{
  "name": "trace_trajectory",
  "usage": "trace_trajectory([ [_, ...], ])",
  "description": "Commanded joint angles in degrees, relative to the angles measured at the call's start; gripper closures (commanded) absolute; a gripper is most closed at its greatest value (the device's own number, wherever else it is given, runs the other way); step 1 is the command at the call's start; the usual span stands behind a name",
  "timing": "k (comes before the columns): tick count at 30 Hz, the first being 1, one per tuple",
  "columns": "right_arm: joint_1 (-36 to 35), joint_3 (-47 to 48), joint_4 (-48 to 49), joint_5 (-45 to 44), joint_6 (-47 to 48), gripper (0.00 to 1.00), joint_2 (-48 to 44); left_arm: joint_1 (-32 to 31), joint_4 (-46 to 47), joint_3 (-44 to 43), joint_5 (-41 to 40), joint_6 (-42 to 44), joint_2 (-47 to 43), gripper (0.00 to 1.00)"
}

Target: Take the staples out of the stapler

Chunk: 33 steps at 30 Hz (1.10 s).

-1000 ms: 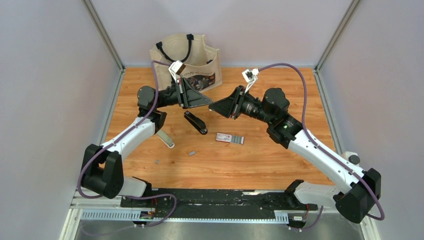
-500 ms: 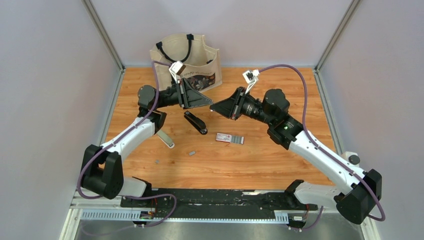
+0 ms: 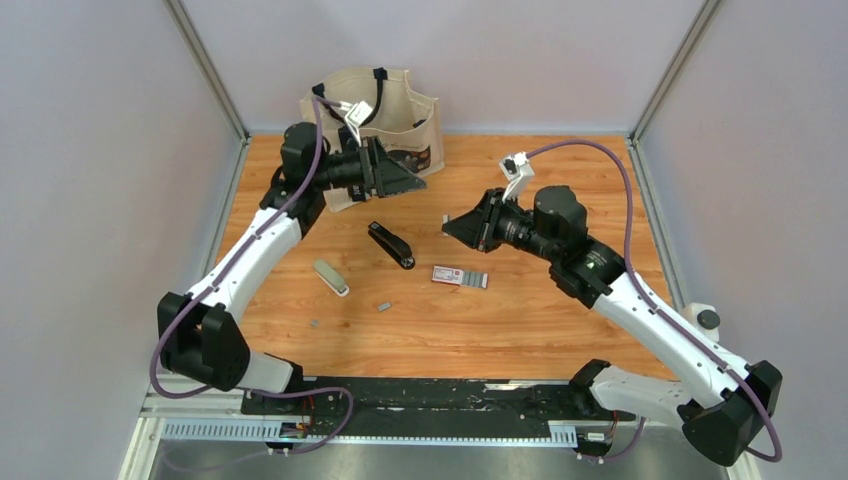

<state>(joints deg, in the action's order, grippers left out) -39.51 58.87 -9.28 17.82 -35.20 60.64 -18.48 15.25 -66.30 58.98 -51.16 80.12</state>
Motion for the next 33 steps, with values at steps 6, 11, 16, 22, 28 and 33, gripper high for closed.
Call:
trace_trajectory([
  [6, 6.9, 3.3, -16.9, -10.3, 4.3, 0.86, -1.8, -10.3, -50.0, -9.5, -26.5, 65.2, 3.9, 0.23],
  [11, 11.3, 3.8, -22.3, -14.0, 4.3, 0.88, -2.5, -14.4, -53.4, -8.3, -26.8, 75.1, 10.2, 0.22],
  [16, 13.4, 3.2, -25.3, -16.0, 5.1, 0.89, -3.4, -19.1, -54.4, -11.8, -30.8, 78.7, 16.7, 0.22],
  [22, 14.7, 0.5, -26.8, -17.7, 5.8, 0.89, -5.9, -20.5, -50.3, -17.4, -33.1, 71.6, 25.4, 0.28],
  [28, 15.2, -1.5, -27.2, -17.7, 6.3, 0.91, -7.7, -21.9, -50.7, -24.3, -34.1, 67.2, 31.9, 0.41],
  [33, 15.2, -4.4, -25.6, -19.2, 6.0, 0.91, -8.8, -24.1, -52.2, -28.5, -45.2, 64.6, 36.1, 0.5],
])
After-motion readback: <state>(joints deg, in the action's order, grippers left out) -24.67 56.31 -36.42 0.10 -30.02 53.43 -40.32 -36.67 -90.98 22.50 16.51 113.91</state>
